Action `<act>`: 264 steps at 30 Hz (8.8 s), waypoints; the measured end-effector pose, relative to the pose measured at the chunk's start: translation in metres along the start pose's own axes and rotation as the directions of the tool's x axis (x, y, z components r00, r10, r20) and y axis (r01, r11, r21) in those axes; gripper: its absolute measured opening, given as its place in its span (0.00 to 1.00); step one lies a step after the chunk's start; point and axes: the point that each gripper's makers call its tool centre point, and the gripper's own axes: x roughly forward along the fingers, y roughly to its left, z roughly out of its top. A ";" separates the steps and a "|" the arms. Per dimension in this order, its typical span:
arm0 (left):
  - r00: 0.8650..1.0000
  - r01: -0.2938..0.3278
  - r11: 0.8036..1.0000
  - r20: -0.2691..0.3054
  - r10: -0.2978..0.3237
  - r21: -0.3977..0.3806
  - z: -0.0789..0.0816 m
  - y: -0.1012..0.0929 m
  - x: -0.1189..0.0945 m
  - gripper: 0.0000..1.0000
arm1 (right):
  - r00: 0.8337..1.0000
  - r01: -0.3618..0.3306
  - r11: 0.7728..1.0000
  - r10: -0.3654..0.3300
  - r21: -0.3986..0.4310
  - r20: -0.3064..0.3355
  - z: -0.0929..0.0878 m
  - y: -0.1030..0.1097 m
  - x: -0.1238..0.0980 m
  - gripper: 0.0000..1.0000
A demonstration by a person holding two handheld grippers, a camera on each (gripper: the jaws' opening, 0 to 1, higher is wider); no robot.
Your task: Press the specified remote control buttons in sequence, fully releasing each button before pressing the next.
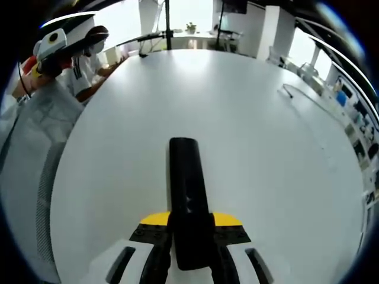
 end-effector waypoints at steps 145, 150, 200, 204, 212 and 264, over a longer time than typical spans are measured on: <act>0.999 0.022 1.000 -0.036 -0.022 -0.004 -0.007 -0.004 0.002 0.97 | 0.616 0.266 0.808 -0.562 0.525 0.552 0.055 0.029 -0.144 0.99; 0.999 0.021 1.000 -0.041 -0.021 -0.002 -0.008 -0.005 0.002 0.97 | 0.605 0.303 0.786 -0.595 0.539 0.529 0.043 0.036 -0.146 0.99; 0.998 0.021 1.000 -0.062 -0.021 -0.002 -0.014 -0.003 0.002 0.97 | 0.546 0.511 0.631 -0.762 0.583 0.347 0.003 0.135 -0.170 0.97; 0.997 0.023 1.000 -0.069 -0.023 0.001 -0.015 -0.004 0.002 0.97 | 0.534 0.524 0.617 -0.775 0.587 0.337 -0.001 0.137 -0.173 0.97; 0.998 0.005 1.000 -0.069 -0.005 0.001 -0.015 0.002 0.002 0.97 | 0.512 0.531 0.596 -0.792 0.602 0.333 -0.006 0.134 -0.178 0.97; 0.997 0.013 1.000 -0.077 -0.012 0.009 -0.014 0.000 0.000 0.97 | 0.524 0.466 0.578 -0.790 0.670 0.318 -0.017 0.132 -0.176 0.93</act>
